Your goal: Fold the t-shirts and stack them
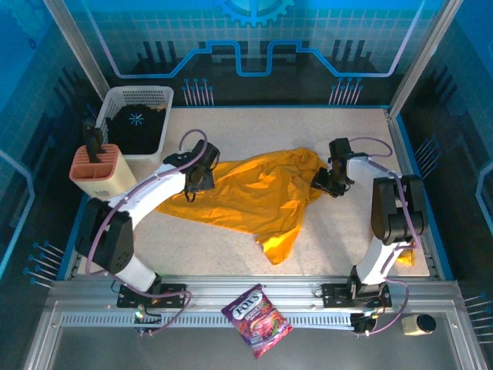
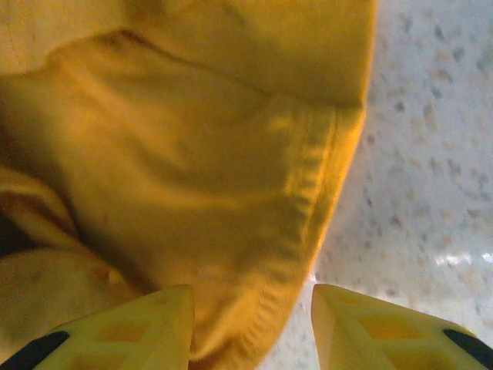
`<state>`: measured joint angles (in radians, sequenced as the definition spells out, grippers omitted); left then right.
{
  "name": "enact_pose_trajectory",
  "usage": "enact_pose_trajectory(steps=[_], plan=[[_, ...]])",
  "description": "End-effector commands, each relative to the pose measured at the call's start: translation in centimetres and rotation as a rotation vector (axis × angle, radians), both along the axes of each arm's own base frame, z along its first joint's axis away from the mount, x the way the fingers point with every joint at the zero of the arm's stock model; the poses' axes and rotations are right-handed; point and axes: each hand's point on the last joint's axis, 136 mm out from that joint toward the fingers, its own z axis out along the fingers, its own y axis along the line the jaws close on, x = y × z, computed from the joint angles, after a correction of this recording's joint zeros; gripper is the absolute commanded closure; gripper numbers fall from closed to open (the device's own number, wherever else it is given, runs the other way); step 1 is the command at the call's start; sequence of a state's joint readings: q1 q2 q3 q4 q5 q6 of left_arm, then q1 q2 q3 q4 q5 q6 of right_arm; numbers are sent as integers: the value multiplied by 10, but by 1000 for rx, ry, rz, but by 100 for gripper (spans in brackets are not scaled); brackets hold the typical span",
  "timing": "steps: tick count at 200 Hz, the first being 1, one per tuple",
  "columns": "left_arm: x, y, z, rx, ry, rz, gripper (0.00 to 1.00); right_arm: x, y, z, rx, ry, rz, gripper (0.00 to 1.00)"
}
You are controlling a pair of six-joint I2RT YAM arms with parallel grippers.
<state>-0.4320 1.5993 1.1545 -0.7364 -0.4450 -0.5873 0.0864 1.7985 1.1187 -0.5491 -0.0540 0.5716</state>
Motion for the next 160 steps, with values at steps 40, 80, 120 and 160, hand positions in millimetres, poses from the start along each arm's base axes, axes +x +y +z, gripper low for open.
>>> enact_pose_trajectory(steps=[40,80,120,160], plan=[[-6,-12,-70,-6,149,18,26,17,6,-20,-165,64,53,75],[-9,-9,-82,19,180,19,26,22,-9,-18,-209,66,71,100],[-10,-1,-77,60,177,20,27,58,-64,37,-394,-33,109,100],[-13,2,-73,68,171,28,27,123,-96,83,-652,-121,219,100]])
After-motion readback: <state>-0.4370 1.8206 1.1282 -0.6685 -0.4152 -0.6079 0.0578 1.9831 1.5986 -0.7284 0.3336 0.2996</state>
